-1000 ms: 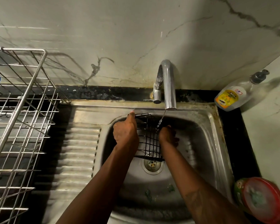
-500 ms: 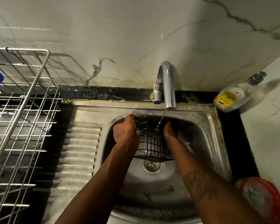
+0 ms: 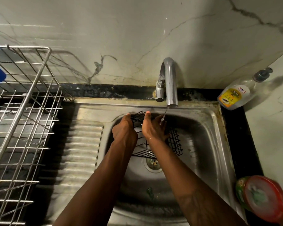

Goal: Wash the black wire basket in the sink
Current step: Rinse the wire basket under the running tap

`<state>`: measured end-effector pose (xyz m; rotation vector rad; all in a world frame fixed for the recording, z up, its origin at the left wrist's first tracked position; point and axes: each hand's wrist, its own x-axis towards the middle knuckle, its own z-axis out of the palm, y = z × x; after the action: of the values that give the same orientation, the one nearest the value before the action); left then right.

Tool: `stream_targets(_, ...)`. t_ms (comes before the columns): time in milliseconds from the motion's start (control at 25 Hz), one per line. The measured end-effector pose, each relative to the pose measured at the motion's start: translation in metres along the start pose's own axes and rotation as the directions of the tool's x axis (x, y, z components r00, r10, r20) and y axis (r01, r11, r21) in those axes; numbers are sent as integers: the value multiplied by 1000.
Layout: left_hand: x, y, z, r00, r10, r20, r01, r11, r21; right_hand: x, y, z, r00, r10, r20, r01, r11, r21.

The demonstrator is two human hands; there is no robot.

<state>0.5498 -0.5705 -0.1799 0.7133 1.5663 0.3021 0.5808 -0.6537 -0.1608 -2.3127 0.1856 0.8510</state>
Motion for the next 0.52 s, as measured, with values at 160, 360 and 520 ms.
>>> stream_targets(160,-2,3,-3,999,-33,32,35,997,-70,-3,0,2,999,-37,-23,35,997,-64)
stream_targets(360,-24,8,-7,999,-50,-7,50,998,-46,21,19,-18,981,167,-103,-160,985,70)
stream_targets(520,-25,15,-1,997,-57,57,60,997,-45,28,22,-33,964,245,-103,-225,958,175)
